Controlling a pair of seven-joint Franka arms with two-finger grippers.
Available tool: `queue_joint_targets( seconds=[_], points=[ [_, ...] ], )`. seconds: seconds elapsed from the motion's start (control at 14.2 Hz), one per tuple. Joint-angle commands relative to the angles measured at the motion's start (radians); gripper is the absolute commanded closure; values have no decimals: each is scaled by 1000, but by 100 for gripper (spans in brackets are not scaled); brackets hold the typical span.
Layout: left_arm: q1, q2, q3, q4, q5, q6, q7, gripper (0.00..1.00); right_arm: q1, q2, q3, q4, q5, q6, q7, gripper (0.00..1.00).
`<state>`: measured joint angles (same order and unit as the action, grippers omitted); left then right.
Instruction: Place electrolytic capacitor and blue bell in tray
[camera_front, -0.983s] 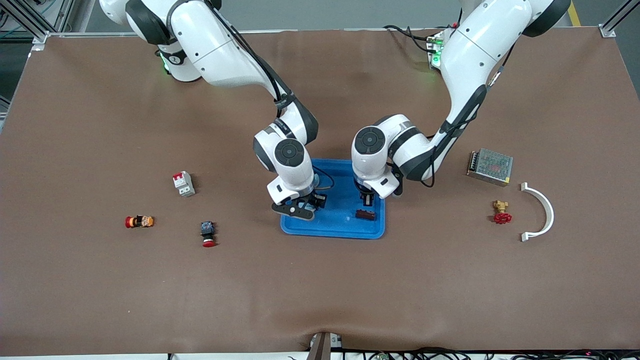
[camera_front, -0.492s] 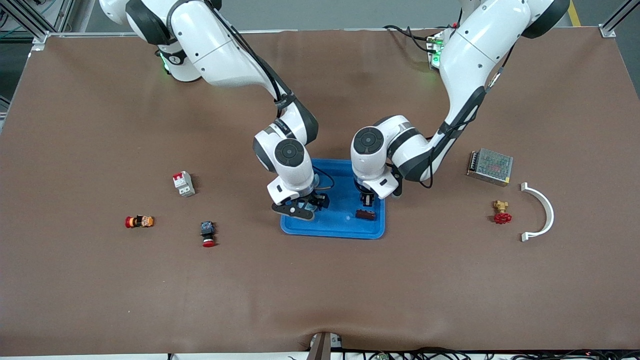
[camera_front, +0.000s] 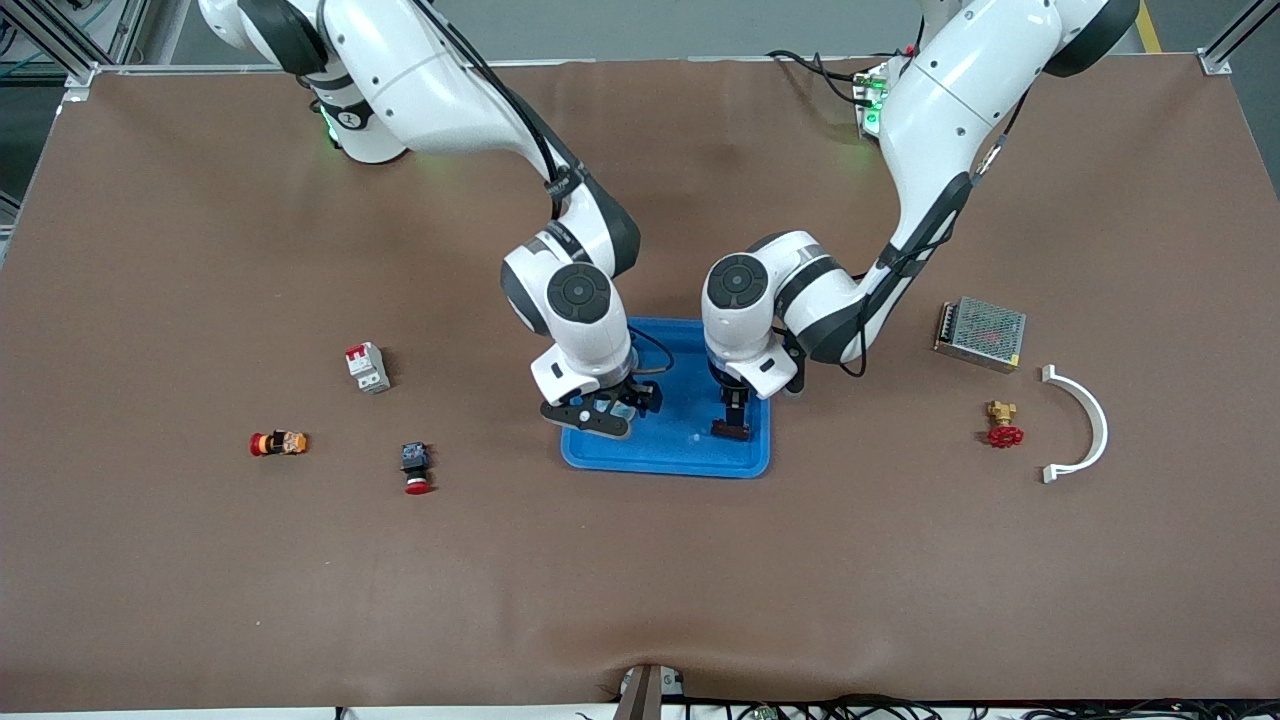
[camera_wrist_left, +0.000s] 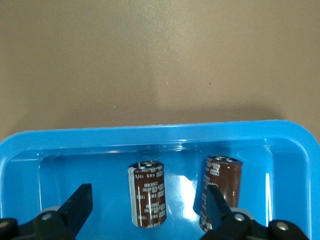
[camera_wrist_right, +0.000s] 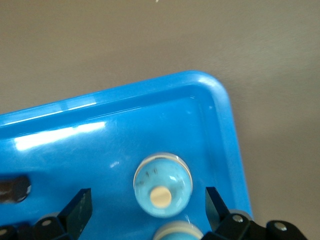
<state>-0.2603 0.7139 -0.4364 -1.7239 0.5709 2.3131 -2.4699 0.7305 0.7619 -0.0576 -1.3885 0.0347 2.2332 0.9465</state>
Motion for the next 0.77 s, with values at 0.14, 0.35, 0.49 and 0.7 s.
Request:
queue_joint_targets(
  seconds=[0.14,0.35,0.49,0.7],
  points=[
    [13,-62,-11,6,6,-121,50,0,-60,-215,2,-29,5,-289,-132,0],
    [39,-103,-18,6,-61,-147,161,0,-112,-335,1,-41,30,-446,-234,0],
    [67,-134,-18,7,-98,-182,263,0,-138,-432,1,-85,30,-515,-294,0],
    [122,-183,-18,6,-161,-244,438,0,-190,-602,-2,-203,30,-573,-421,0]
  ],
)
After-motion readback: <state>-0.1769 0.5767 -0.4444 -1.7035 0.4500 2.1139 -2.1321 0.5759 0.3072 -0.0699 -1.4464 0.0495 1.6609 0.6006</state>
